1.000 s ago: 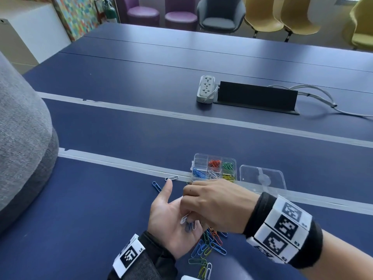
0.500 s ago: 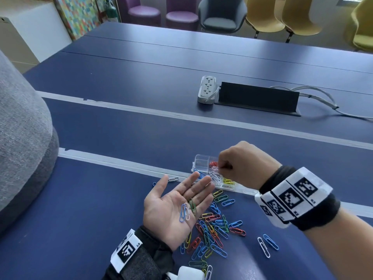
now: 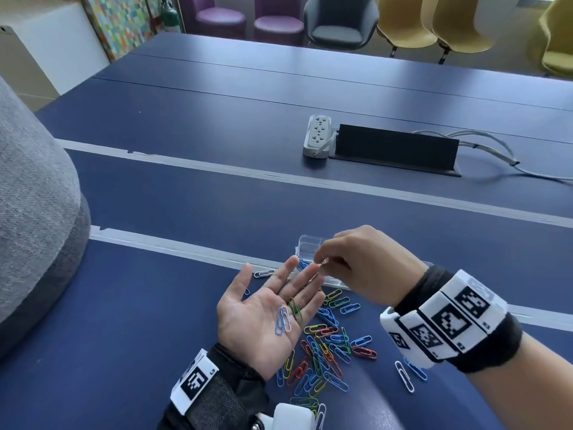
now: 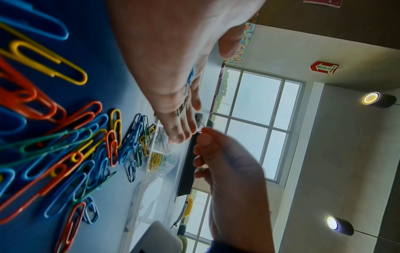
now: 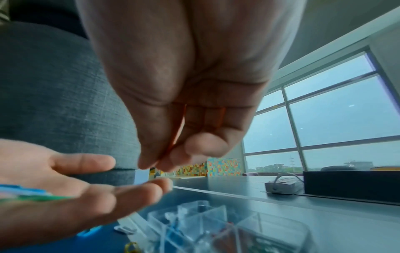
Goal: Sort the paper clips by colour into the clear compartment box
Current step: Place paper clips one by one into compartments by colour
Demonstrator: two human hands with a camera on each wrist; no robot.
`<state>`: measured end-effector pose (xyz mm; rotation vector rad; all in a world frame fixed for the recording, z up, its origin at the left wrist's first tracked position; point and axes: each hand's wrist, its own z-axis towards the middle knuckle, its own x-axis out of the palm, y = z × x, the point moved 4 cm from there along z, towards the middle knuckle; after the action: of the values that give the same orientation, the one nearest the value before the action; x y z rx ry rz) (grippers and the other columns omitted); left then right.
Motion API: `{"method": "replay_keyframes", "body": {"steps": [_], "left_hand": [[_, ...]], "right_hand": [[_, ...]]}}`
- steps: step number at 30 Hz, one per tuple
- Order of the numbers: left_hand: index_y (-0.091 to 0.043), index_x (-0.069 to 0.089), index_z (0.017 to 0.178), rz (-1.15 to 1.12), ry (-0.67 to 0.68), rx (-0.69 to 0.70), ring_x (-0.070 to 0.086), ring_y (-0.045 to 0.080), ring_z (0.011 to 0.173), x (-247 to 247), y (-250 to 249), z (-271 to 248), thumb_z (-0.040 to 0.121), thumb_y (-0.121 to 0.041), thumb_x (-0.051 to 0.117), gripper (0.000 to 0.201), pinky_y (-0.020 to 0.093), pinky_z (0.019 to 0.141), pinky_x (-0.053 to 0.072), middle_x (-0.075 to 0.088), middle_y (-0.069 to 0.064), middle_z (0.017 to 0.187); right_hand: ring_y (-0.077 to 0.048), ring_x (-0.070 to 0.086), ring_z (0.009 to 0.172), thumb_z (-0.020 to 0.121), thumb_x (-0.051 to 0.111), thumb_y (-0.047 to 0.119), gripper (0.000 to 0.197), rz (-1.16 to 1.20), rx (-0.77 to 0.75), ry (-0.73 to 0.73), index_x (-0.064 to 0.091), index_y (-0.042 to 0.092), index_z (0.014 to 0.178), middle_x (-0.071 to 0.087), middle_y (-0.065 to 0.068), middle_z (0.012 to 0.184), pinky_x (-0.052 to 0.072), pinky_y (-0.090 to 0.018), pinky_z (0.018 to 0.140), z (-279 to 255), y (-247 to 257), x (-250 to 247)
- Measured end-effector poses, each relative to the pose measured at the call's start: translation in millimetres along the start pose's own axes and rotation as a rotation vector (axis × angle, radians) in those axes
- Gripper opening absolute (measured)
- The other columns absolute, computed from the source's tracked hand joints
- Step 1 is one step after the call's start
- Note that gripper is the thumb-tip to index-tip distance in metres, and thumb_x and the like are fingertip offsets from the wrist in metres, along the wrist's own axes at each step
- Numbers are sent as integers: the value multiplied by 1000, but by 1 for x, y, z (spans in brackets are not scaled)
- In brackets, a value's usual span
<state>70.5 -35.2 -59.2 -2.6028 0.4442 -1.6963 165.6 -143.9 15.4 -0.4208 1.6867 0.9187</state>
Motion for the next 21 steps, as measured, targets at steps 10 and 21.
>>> {"method": "replay_keyframes", "body": {"steps": [10,21], "left_hand": [[-3,49,134,0,85,-48,67,39,85,6,4,-8,87,-56,39,71,44,66,54,61,28,120],[3,49,132,38,5,-42,66,31,83,1,6,-11,86,-53,39,73,36,70,56,63,23,109]], "right_hand": [[-22,58,90,78,64,30,22,-4,-282,181,68,24,99,62,1,98,52,-40,71,-25,40,25],[-24,62,74,81,59,21,13,72,-354,-13,71,21,84,63,0,84,54,-35,56,-32,45,28]]}}
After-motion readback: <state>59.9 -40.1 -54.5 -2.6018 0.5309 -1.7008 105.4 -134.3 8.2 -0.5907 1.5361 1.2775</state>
